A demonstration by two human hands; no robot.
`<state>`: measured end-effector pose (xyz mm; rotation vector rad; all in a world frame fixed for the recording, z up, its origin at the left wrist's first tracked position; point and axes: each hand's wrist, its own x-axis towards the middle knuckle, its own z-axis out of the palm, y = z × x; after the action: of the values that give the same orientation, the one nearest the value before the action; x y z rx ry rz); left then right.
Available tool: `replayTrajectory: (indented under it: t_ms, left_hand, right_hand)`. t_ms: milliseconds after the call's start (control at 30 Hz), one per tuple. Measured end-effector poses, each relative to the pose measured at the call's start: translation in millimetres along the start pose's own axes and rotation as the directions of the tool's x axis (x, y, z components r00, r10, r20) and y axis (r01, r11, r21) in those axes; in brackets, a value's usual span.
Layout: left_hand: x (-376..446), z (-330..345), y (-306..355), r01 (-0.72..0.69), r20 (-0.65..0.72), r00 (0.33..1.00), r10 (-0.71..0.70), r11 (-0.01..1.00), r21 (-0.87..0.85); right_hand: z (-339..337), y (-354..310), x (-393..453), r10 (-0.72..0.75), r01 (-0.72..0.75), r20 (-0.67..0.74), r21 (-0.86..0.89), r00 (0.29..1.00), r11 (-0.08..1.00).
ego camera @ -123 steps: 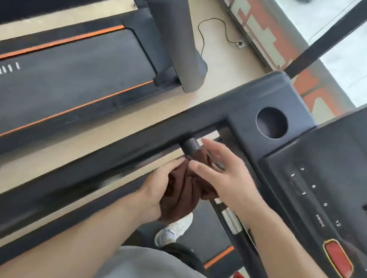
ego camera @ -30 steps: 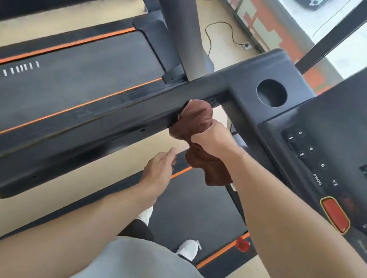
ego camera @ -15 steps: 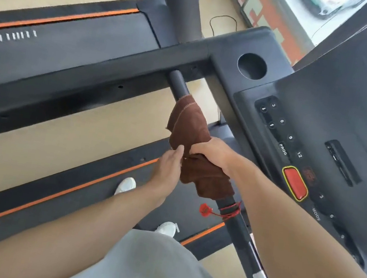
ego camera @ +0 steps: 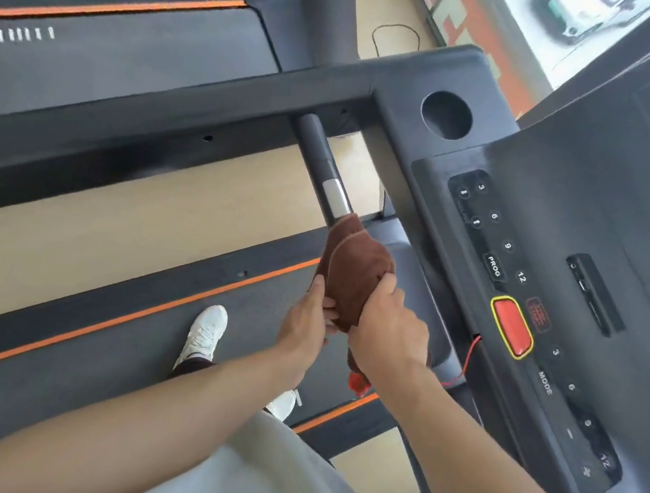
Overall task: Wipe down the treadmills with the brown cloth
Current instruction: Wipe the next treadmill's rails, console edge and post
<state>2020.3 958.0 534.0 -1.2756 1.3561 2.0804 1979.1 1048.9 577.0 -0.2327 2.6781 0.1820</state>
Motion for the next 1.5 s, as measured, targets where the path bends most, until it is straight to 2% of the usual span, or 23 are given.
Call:
replayTrajectory:
  t_ms: [100,200,400,467,567,633,700,800,867,967,1067,1167,1233,1333,1433,1467,1500]
  left_hand:
    - [6.9,-16.1,21.8,-0.050,-0.054,0.997,0.051,0.999,0.006]
    - [14.6,-38.9,47.8,-0.084,-0.069,0.994,0.088,0.995,0.056]
    - [25.8,-86.5,96.2,-0.161,-0.063,0.984,0.168,0.981,0.108]
    - [27.4,-100.6,106.8,-0.184,-0.058,0.980,0.192,0.975,0.122]
    - [27.1,-118.0,117.4,-0.212,-0.023,0.975,0.219,0.962,0.171]
    - [27.1,-126.3,122.7,-0.245,-0.003,0.968,0.251,0.947,0.207]
    - [24.8,-130.2,130.9,-0.317,0.008,0.945,0.326,0.916,0.247]
    - [22.2,-127.1,147.0,-0.431,0.024,0.895,0.446,0.849,0.306]
    - [20.4,-117.7,161.3,-0.487,0.066,0.866,0.496,0.806,0.337]
    - [22.0,-93.2,174.7,-0.544,0.147,0.837,0.527,0.773,0.326]
    - [24.8,-64.3,169.0,-0.531,0.216,0.847,0.486,0.793,0.300]
    - [28.3,-47.6,151.0,-0.487,0.250,0.870,0.425,0.821,0.299]
    - [31.3,-44.8,142.1,-0.468,0.257,0.878,0.404,0.836,0.286]
    - [33.0,-50.7,137.6,-0.466,0.219,0.882,0.418,0.845,0.263]
    - [36.2,-66.0,145.0,-0.468,0.134,0.884,0.448,0.845,0.260]
    - [36.8,-72.4,148.4,-0.472,0.105,0.881,0.461,0.843,0.259]
    - [37.0,-79.3,152.0,-0.480,0.082,0.876,0.475,0.839,0.255]
  right_hand:
    - [-15.5,-15.8,27.9,-0.028,0.025,0.018,0.177,0.999,0.984]
    - [-35.2,-43.3,59.8,-0.068,0.079,-0.042,0.384,0.997,0.920]
    - [-74.8,-93.4,104.5,-0.130,0.207,-0.174,0.566,0.976,0.798]
    - [-85.1,-106.8,128.0,-0.093,0.193,-0.190,0.623,0.977,0.758]
    - [-95.3,-121.2,158.4,0.052,0.053,-0.129,0.694,0.990,0.718]
    - [-96.0,-122.6,166.4,0.087,0.012,-0.102,0.715,0.991,0.699]
    - [-96.5,-119.7,166.9,0.042,0.039,-0.088,0.754,0.995,0.656]
    - [-97.2,-104.5,157.3,-0.101,0.044,0.018,0.815,0.995,0.578]
    - [-93.6,-89.3,139.8,-0.166,0.030,0.096,0.780,0.981,0.625]
    - [-69.7,-60.1,112.5,-0.151,-0.016,0.188,0.674,0.971,0.739]
    - [-45.6,-15.9,73.3,-0.129,-0.107,0.336,0.602,0.933,0.791]
    - [-32.0,15.1,41.3,-0.027,-0.213,0.478,0.441,0.878,0.872]
    - [-28.5,16.2,35.2,0.007,-0.209,0.446,0.407,0.895,0.889]
    - [-25.2,-4.1,48.1,0.055,-0.183,0.319,0.388,0.946,0.903]
    - [-31.8,-42.6,73.6,0.309,-0.369,0.248,0.250,0.918,0.895]
    - [-34.5,-55.8,81.7,0.288,-0.323,0.160,0.270,0.944,0.907]
    - [-37.7,-68.5,90.6,0.210,-0.211,0.039,0.317,0.977,0.925]
